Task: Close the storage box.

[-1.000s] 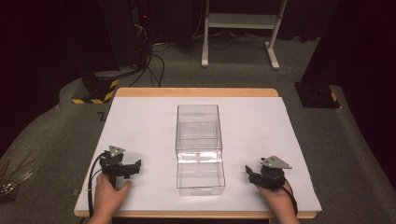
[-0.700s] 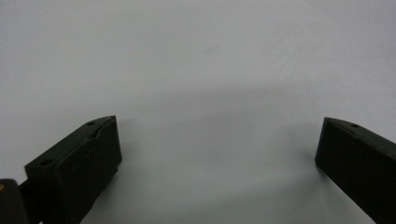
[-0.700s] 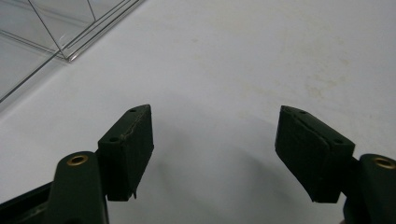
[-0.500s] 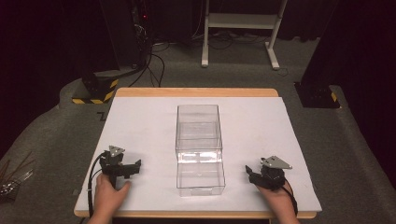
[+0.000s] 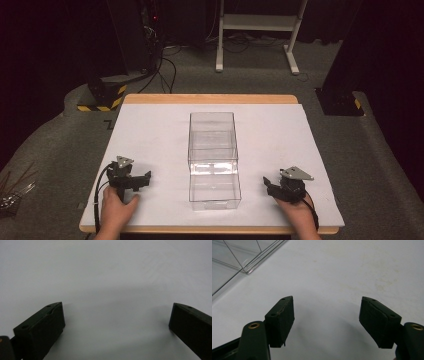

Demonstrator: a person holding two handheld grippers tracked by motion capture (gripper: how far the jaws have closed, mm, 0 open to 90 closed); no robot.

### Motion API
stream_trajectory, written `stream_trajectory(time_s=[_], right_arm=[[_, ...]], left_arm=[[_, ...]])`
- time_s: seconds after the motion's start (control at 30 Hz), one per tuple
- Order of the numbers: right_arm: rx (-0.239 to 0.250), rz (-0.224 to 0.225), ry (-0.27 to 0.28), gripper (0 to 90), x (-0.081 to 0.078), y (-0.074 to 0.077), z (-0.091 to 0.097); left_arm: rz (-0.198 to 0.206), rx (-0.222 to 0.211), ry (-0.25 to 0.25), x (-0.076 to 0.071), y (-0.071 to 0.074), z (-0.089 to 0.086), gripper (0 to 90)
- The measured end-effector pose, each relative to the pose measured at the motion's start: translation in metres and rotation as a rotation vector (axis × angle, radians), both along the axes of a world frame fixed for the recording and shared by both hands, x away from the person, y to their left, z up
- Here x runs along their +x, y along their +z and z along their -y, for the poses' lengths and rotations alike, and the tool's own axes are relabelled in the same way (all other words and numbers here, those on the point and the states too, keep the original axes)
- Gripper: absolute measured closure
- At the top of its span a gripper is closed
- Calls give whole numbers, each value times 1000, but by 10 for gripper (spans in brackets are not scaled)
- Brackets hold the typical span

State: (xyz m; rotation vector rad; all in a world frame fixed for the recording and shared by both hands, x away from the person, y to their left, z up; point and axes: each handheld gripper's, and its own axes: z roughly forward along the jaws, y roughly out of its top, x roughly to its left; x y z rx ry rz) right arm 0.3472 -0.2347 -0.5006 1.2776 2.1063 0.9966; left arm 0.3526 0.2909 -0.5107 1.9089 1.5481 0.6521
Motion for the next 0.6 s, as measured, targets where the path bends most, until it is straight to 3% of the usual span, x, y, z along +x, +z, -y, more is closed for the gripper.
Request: stream_trajectory(time_s=[0.23, 0.6], right_arm=[[36, 8, 9, 314, -2, 1, 3], [13, 6, 15, 319, -1, 1, 1]], left_arm=[[0, 0, 0, 0, 0, 0, 5], [0, 1, 0, 0, 0, 0, 5]])
